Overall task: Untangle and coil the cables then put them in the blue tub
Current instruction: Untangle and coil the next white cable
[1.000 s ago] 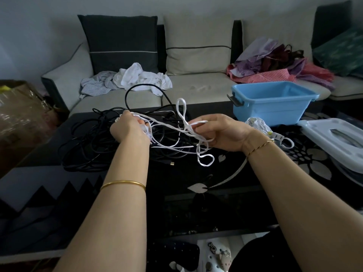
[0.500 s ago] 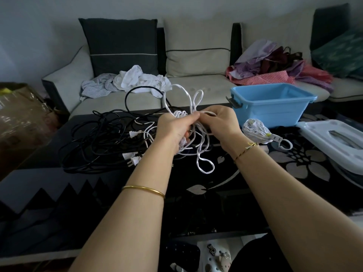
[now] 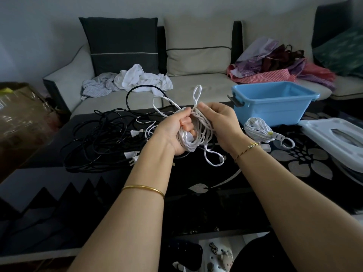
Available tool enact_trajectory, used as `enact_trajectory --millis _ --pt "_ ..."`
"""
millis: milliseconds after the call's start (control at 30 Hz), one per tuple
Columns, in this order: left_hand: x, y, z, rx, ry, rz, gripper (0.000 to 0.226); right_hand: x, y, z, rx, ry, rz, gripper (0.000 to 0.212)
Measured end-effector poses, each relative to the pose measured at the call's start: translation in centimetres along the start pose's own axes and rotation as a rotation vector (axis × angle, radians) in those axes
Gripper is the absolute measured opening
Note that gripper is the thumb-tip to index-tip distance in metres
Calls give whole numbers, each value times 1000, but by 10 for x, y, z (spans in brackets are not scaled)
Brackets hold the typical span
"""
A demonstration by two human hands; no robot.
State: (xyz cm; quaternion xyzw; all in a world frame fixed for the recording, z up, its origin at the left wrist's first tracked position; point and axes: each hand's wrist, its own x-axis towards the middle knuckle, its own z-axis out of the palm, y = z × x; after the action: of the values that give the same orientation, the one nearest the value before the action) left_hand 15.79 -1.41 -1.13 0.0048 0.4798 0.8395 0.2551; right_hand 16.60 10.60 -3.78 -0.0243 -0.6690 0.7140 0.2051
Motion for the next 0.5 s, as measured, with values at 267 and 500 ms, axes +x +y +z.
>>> enact_trajectory --millis 267,500 --pt "2 -1 1 413 295 306 35 0 -13 -6 -479 -26 -207 32" --pt "2 -1 1 367 347 334 32 0 -9 -11 -333 -116 -101 23"
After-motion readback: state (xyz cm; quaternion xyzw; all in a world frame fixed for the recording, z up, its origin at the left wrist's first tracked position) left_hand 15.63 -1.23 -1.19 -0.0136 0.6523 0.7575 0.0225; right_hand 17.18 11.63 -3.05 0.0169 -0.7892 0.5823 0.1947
